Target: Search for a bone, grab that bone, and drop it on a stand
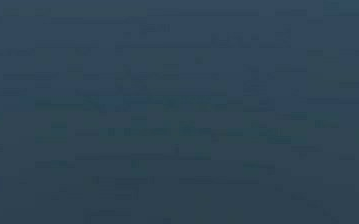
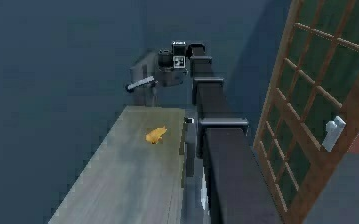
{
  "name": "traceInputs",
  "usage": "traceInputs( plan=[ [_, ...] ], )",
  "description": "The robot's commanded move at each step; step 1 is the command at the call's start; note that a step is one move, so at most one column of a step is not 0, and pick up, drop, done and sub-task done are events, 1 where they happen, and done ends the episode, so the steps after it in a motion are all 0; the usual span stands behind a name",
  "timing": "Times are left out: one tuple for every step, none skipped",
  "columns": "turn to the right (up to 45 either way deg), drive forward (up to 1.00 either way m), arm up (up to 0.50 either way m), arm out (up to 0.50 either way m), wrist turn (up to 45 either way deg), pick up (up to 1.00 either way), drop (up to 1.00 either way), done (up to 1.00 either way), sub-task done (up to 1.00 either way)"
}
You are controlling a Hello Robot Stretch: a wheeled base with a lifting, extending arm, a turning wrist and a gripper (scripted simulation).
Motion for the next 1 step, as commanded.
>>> traceInputs(
  plan=[
    [0.0, 0.0, 0.0, -0.1, 0.0, 0.0, 0.0, 0.0, 0.0]
  ],
)
